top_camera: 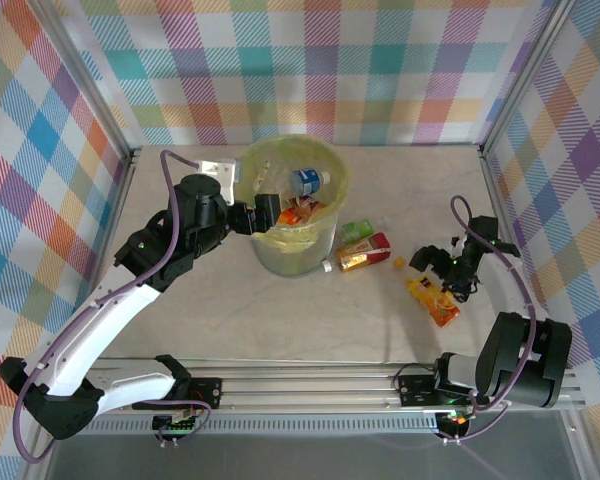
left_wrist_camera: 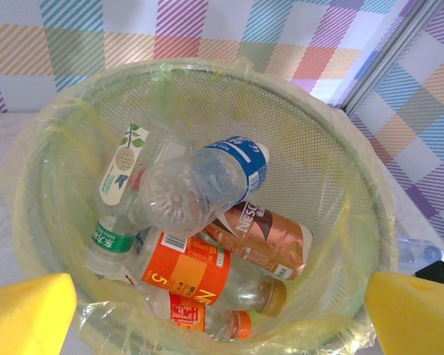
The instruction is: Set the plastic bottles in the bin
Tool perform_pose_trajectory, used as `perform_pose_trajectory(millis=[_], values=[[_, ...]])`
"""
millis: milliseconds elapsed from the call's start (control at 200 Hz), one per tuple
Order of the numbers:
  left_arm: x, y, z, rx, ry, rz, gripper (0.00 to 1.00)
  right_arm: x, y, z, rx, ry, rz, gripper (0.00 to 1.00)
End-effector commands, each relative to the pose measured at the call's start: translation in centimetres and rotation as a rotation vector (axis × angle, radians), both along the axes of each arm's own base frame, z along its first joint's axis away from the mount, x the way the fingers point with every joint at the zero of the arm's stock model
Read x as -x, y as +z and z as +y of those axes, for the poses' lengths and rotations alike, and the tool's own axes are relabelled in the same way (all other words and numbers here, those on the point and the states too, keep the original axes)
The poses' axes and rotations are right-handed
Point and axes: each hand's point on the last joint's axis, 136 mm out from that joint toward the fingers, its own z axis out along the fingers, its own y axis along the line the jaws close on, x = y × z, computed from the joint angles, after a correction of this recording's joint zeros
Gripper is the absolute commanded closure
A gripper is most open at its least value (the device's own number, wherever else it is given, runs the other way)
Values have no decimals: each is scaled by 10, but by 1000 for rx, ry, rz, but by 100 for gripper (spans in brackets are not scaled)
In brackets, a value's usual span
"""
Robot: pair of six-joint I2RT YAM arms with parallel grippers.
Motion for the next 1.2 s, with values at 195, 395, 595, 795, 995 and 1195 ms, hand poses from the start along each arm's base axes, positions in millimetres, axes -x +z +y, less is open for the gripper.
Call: perform_pose_trajectory(millis=[195, 395, 595, 795, 995, 1195], values=[[-2, 4, -3, 40, -3, -3, 0, 19, -2, 20, -84, -12, 34, 2], [-2, 4, -5, 44, -10, -2, 0, 27, -10, 23, -69, -14, 75, 1], [-3, 3, -5, 42, -6, -1, 0, 33, -18, 25, -57, -19, 109, 0], [-5, 1, -8, 41, -13, 6, 0, 41, -26, 28, -34, -11, 153, 2], [-7, 1, -10, 41, -18, 11, 0, 48, -27, 36, -12, 13, 173, 4], [-7, 1, -12, 47, -23, 11, 0, 55, -27, 47, 5, 40, 183, 7]])
